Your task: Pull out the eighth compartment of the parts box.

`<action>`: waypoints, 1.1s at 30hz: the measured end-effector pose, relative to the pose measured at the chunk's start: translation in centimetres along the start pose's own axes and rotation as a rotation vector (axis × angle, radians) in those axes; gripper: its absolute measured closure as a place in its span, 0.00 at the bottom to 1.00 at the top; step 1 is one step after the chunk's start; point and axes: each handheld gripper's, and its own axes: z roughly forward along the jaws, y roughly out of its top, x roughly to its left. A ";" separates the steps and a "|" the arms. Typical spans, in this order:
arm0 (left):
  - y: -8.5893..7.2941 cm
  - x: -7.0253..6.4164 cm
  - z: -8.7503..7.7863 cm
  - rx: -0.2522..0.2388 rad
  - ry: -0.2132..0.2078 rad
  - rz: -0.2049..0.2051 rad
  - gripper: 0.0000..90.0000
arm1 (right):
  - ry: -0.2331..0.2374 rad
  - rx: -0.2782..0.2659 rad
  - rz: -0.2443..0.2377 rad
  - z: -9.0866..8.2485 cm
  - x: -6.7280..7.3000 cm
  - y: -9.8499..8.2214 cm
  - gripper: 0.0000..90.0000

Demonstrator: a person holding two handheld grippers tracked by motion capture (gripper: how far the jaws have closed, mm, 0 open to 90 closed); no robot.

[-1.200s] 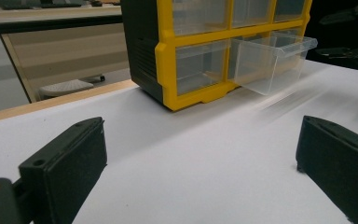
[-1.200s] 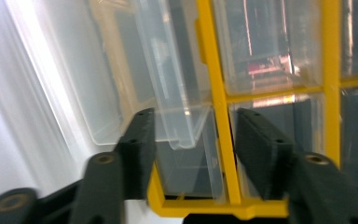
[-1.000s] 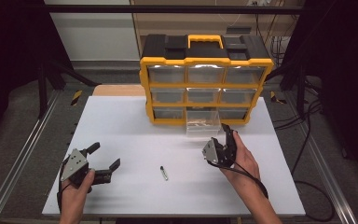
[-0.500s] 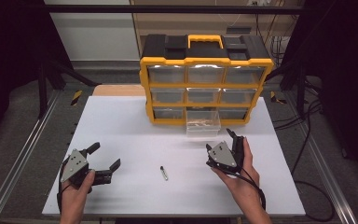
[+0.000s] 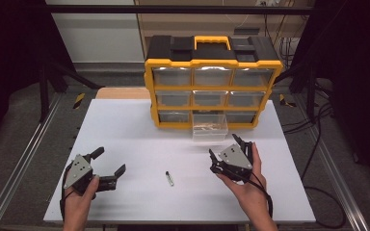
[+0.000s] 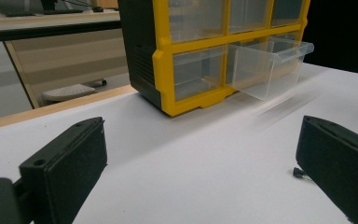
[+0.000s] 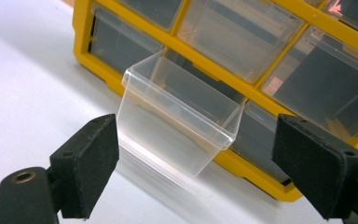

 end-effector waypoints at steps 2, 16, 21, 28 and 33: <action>0.0 0.1 0.0 -0.003 0.000 -0.002 0.02 | -0.019 0.001 0.007 0.0 0.1 0.0 0.17; -0.1 0.9 -0.4 -0.013 0.019 -0.019 0.02 | 0.092 0.094 0.073 0.5 1.3 0.7 0.16; -0.1 0.9 -0.3 -0.005 0.022 -0.015 0.02 | 0.130 0.119 0.085 0.8 1.6 1.4 0.14; -0.2 0.8 -0.4 0.002 0.030 -0.008 0.02 | 0.210 0.149 0.106 1.9 2.5 2.4 0.12; -0.2 0.8 -0.3 0.002 0.027 -0.009 0.02 | 0.258 0.167 0.117 2.7 3.5 3.1 0.12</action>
